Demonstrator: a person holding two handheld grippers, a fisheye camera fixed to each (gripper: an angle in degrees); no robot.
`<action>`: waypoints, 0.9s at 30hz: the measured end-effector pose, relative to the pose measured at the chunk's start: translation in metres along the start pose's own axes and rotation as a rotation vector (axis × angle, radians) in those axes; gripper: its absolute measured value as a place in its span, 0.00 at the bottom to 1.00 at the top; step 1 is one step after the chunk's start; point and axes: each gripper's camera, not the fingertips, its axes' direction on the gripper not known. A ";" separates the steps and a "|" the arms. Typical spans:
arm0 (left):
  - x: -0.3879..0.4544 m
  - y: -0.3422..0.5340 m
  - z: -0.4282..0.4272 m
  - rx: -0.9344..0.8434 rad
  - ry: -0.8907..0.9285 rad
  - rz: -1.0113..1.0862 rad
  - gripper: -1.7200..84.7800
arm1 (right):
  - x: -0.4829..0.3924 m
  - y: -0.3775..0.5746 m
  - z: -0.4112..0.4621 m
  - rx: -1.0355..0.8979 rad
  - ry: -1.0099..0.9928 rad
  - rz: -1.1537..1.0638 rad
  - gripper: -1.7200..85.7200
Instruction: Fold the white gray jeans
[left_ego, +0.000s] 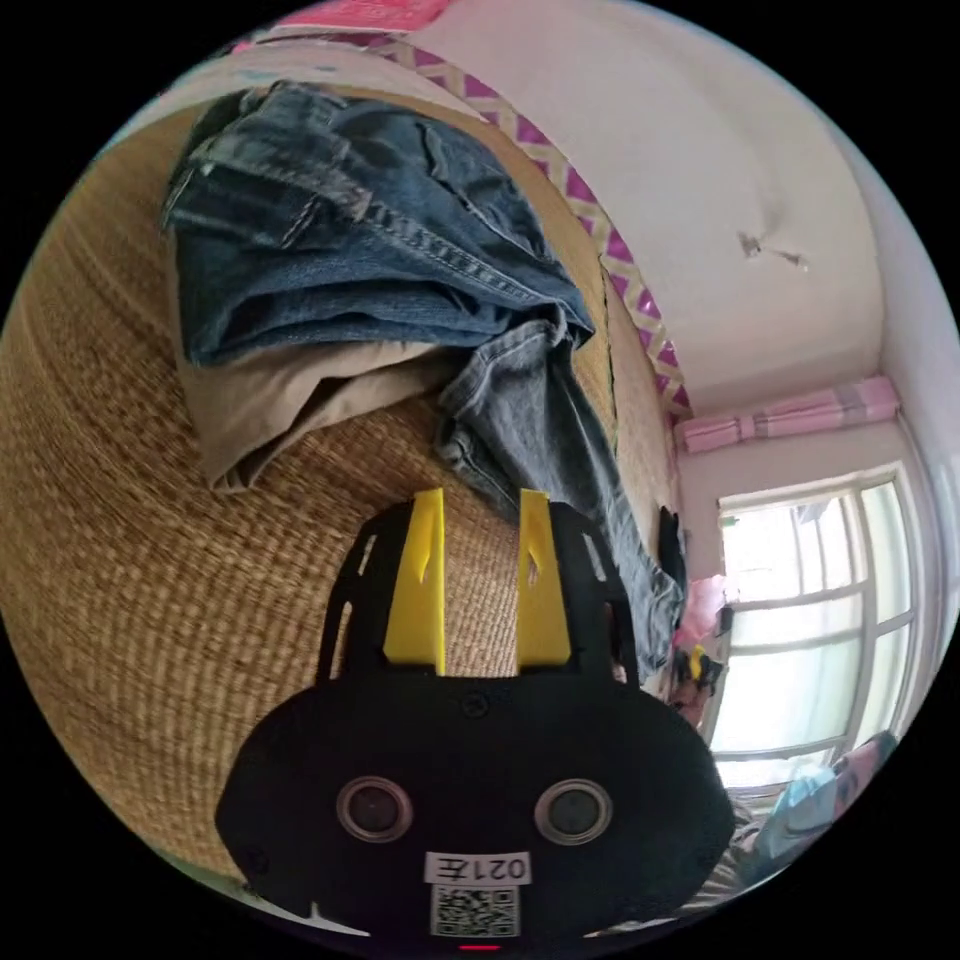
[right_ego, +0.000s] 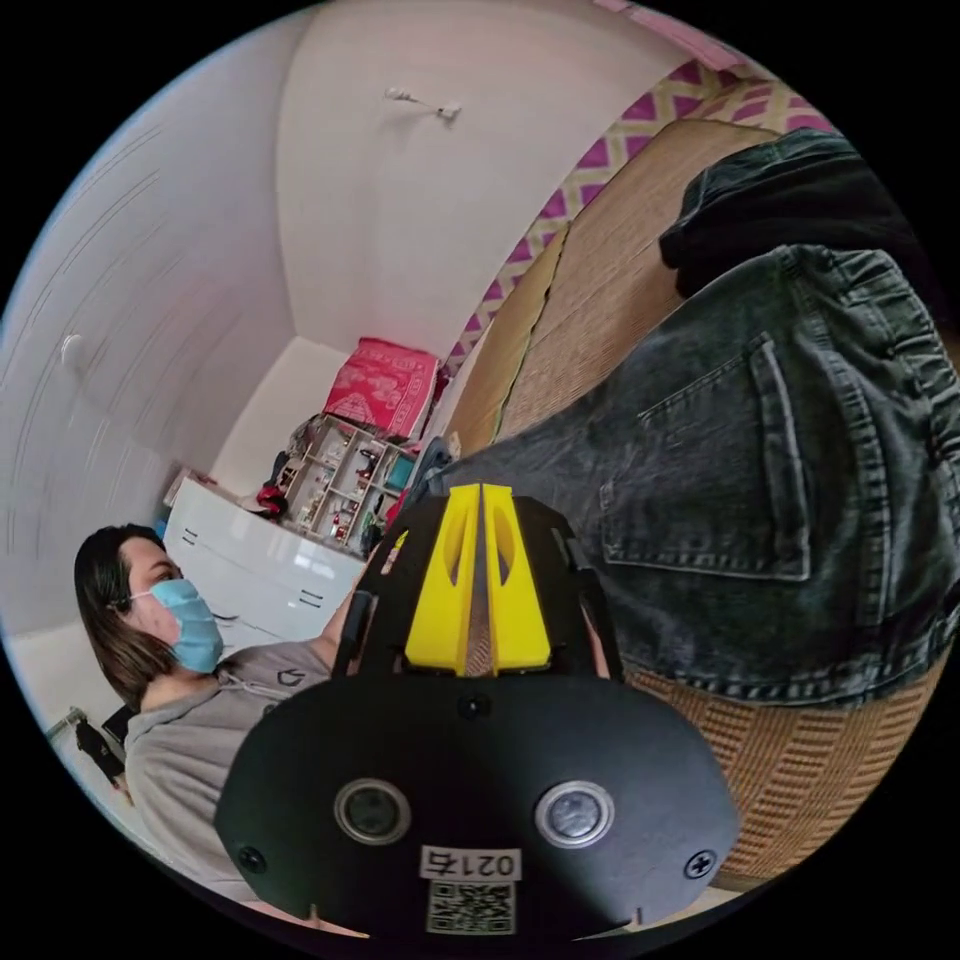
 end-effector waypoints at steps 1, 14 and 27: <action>-0.008 -0.002 0.001 0.010 0.015 -0.016 0.10 | 0.000 0.003 0.006 -0.007 -0.032 0.002 0.01; -0.084 -0.042 -0.012 0.031 0.041 0.035 0.01 | 0.004 0.022 0.028 -0.065 0.000 0.012 0.01; -0.101 -0.024 -0.079 0.113 0.309 -0.002 0.16 | -0.003 0.036 0.039 -0.117 0.033 -0.045 0.01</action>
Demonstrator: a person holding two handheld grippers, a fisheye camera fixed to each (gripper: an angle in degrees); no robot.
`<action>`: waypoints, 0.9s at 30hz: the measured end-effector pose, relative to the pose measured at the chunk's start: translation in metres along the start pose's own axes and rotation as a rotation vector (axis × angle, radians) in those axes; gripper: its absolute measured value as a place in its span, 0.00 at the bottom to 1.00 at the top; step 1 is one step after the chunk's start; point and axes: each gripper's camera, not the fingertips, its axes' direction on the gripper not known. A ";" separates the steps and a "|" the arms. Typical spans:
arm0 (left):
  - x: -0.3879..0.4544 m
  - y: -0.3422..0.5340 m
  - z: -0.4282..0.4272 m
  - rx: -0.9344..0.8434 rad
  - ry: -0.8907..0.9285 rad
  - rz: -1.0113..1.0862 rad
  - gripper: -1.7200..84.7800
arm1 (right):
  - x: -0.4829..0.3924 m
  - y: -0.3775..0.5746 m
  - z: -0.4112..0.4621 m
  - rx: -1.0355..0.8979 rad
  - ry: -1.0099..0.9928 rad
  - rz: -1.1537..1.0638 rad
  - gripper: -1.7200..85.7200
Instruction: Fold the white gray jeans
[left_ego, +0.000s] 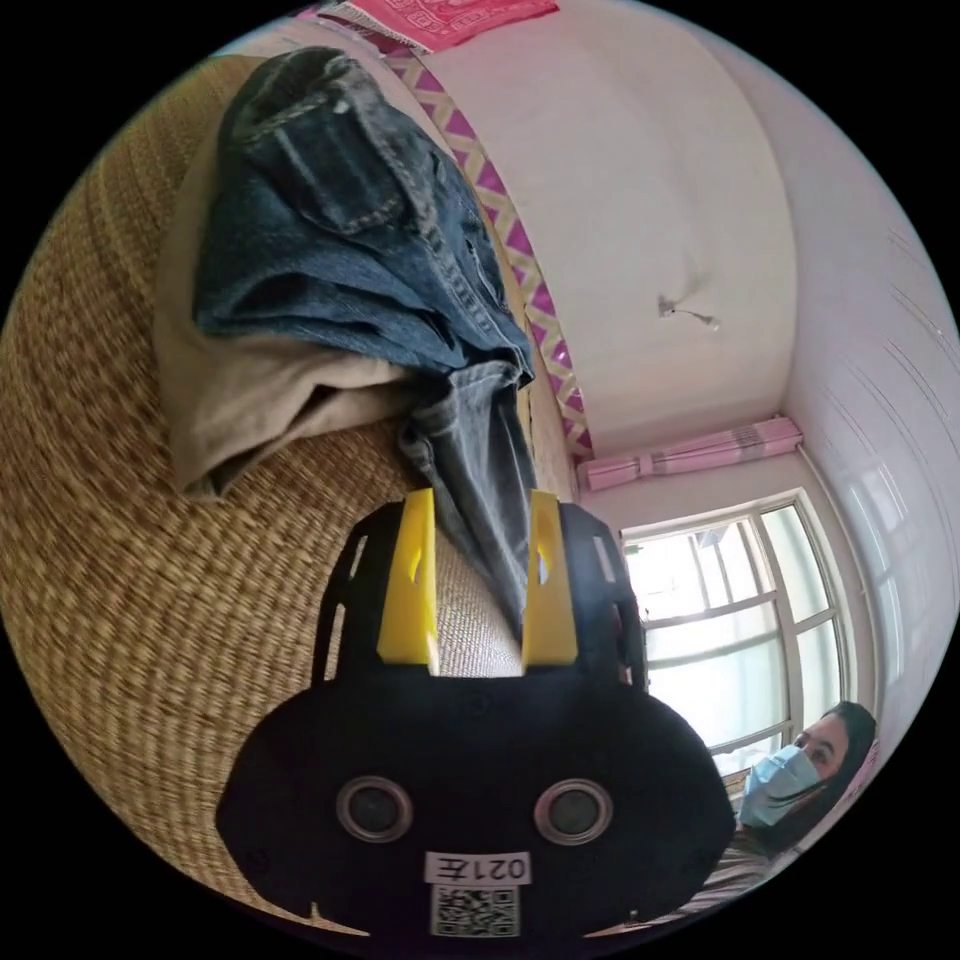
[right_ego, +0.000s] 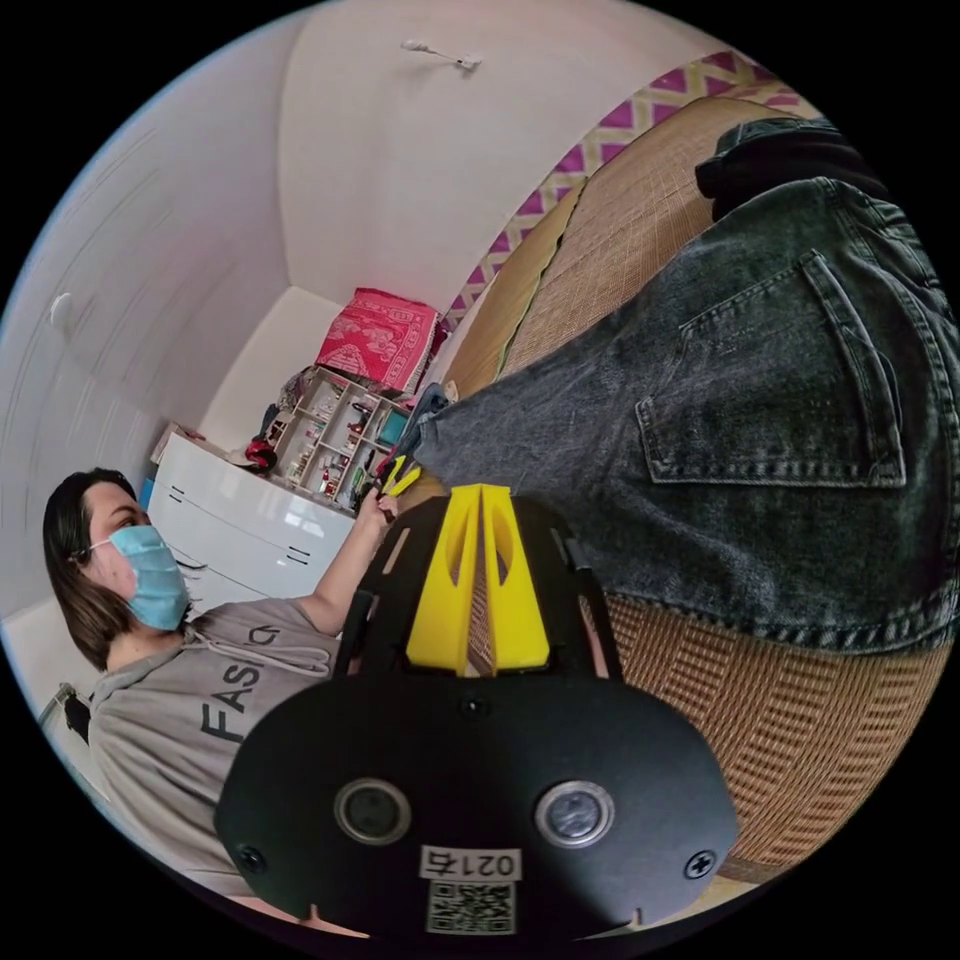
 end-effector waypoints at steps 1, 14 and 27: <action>0.005 0.000 0.001 -0.003 0.003 -0.001 0.16 | 0.000 0.002 0.000 0.005 -0.011 0.003 0.01; 0.079 -0.026 -0.010 0.014 -0.122 -0.049 0.02 | 0.006 0.032 -0.024 0.047 -0.024 0.043 0.01; 0.237 -0.057 -0.022 0.119 -0.028 -0.035 0.09 | 0.016 0.119 -0.120 0.284 0.072 0.163 0.01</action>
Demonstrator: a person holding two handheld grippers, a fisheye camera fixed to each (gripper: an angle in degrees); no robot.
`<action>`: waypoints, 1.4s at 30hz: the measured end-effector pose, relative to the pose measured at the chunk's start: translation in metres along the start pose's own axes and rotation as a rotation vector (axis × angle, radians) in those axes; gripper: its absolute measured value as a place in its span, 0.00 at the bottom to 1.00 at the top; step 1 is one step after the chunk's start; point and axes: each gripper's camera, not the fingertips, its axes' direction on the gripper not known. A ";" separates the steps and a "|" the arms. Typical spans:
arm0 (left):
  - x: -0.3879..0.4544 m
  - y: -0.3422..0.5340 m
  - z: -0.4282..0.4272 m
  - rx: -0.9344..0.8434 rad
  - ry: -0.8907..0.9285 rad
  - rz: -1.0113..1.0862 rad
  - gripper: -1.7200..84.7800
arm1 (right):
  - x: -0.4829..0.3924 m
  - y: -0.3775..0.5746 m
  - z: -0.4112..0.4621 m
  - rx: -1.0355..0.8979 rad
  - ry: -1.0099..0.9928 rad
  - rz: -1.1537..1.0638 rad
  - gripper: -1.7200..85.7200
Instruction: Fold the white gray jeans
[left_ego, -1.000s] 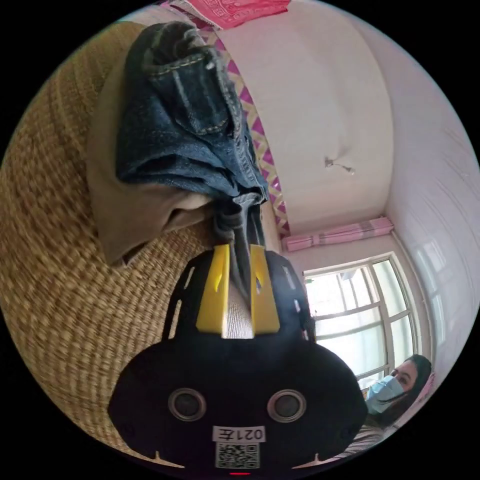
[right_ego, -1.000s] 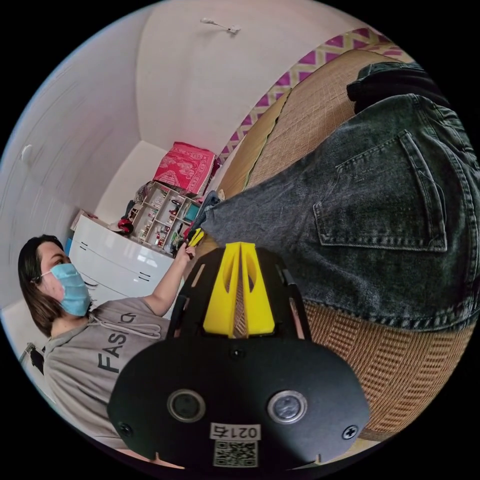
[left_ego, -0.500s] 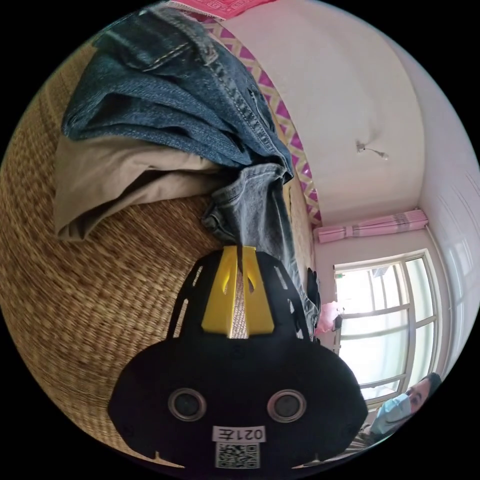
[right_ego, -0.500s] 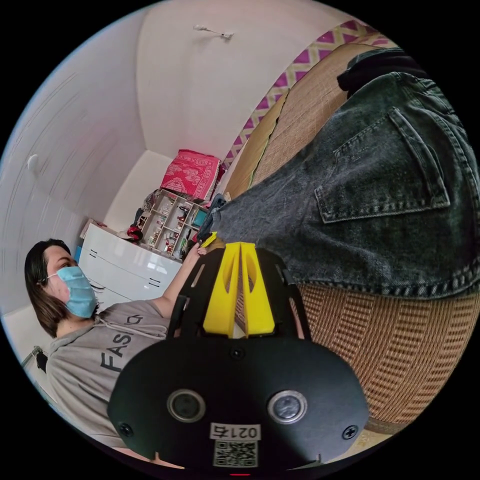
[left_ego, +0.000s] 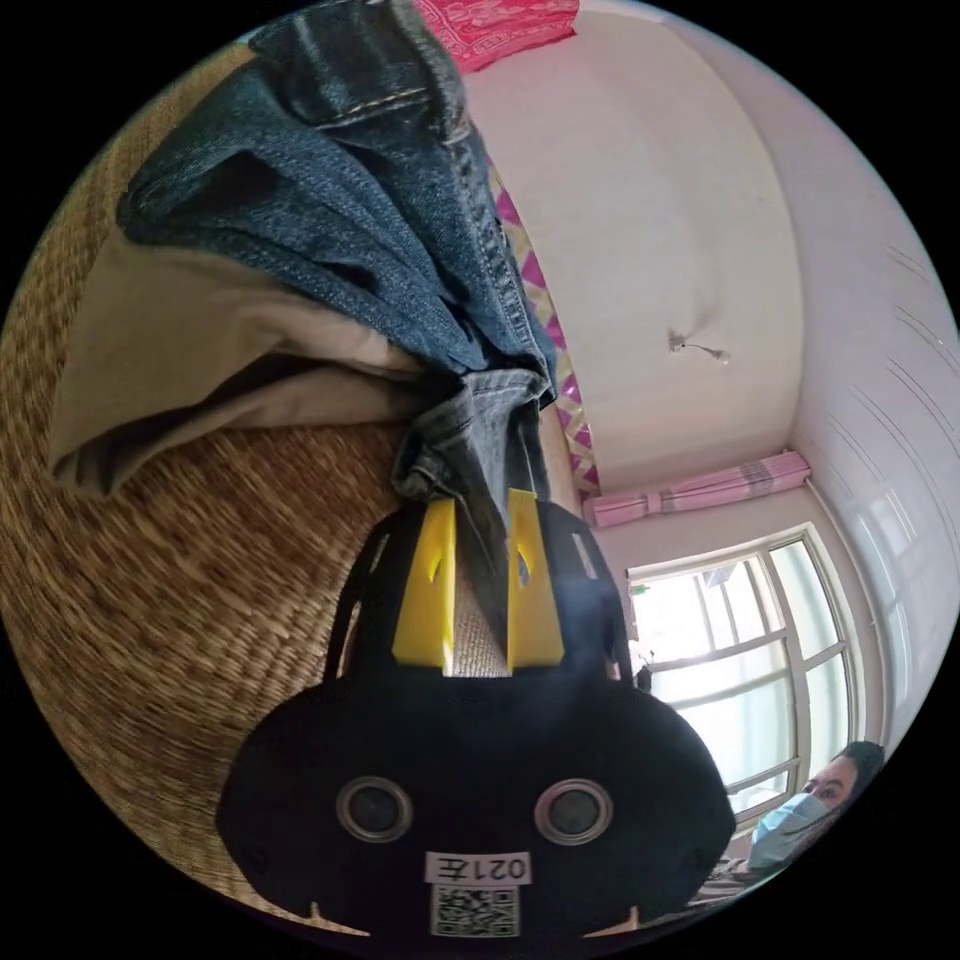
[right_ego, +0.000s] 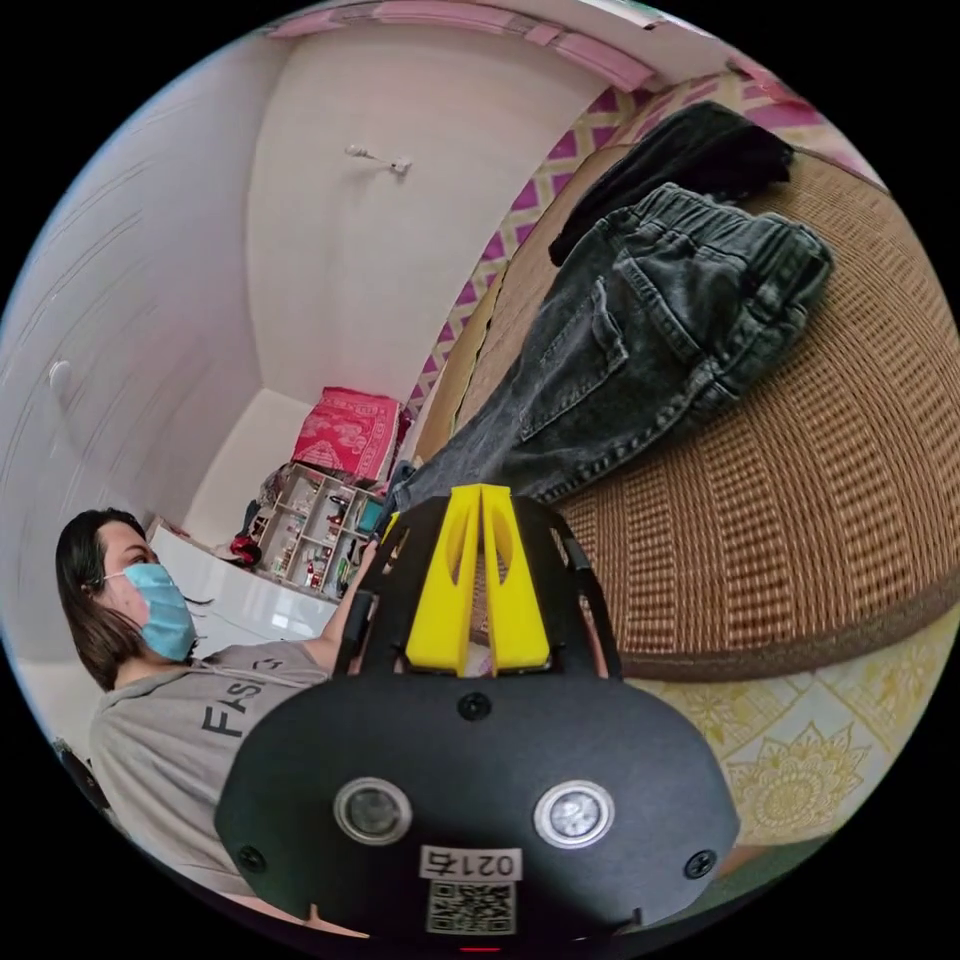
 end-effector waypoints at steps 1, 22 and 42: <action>0.009 -0.001 0.001 0.002 -0.009 -0.004 0.08 | 0.004 0.006 -0.006 0.009 0.003 0.014 0.01; 0.911 0.401 0.186 -0.139 -0.525 1.407 0.02 | 0.016 0.053 -0.014 -0.065 -0.032 -0.026 0.01; 1.090 0.743 0.396 -0.140 -1.027 2.019 0.01 | -0.023 0.057 -0.081 0.111 0.061 -0.043 0.04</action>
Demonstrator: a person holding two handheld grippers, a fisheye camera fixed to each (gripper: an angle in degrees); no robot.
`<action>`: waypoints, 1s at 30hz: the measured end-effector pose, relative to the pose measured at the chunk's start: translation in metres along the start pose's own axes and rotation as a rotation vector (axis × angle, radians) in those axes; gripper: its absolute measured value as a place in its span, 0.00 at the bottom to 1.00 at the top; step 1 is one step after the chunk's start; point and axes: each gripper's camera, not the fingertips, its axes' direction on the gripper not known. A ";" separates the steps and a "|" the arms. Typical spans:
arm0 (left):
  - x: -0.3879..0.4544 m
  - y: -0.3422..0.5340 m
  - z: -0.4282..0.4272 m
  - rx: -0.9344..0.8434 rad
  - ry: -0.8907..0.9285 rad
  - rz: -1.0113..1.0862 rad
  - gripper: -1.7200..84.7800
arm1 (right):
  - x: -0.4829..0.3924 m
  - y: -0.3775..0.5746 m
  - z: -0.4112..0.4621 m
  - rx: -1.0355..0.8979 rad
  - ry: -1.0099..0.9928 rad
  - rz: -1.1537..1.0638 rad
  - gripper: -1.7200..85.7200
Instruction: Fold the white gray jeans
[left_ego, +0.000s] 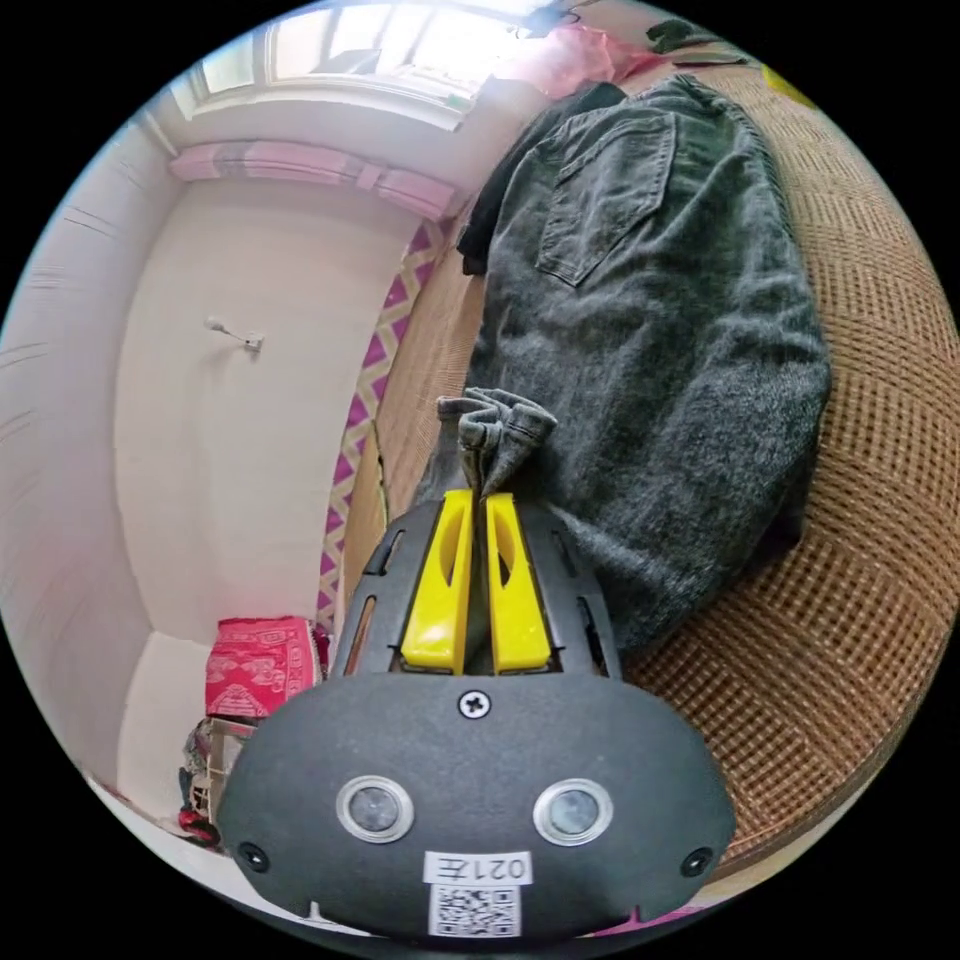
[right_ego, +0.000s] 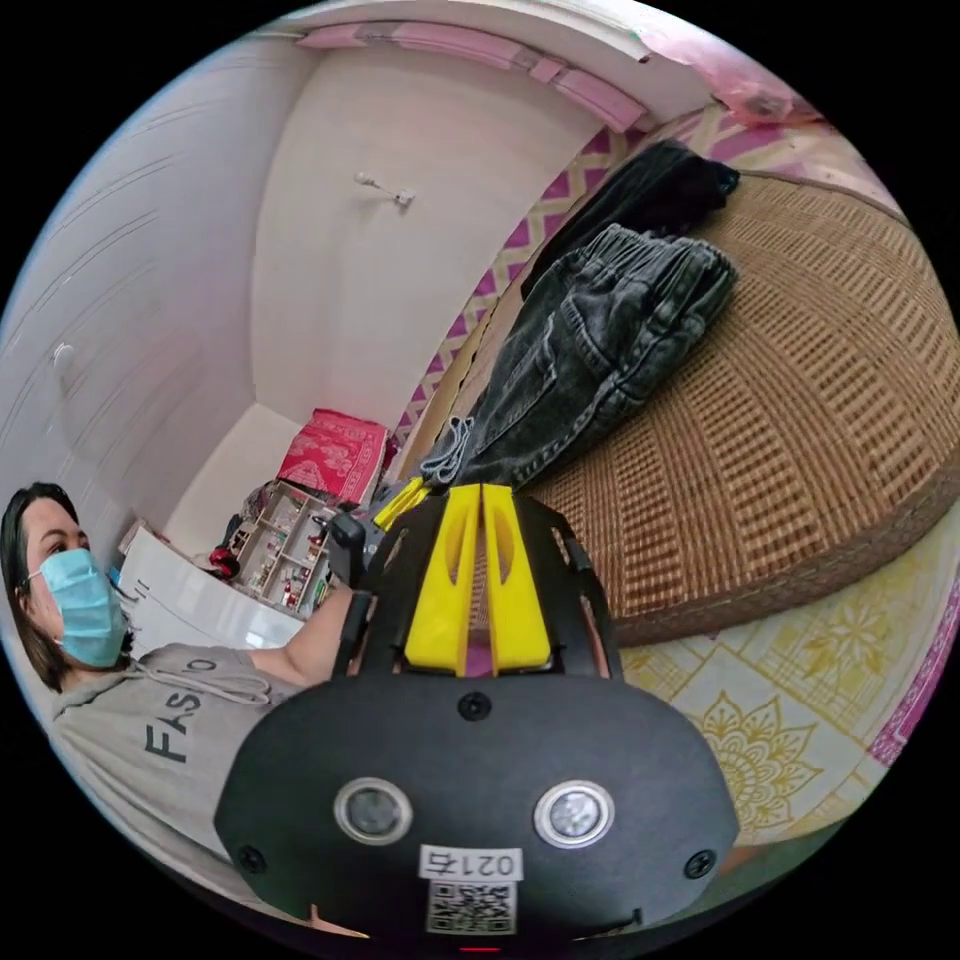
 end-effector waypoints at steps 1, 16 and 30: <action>0.001 -0.003 -0.002 -0.006 -0.015 0.009 0.01 | -0.002 -0.004 -0.003 0.023 0.013 0.012 0.07; -0.125 0.099 -0.082 0.240 -0.257 -0.380 0.01 | 0.001 -0.048 -0.004 0.347 0.120 0.431 0.14; -0.145 0.271 0.171 -0.140 0.263 -0.352 0.01 | -0.290 -0.104 0.089 0.251 0.381 -0.308 0.05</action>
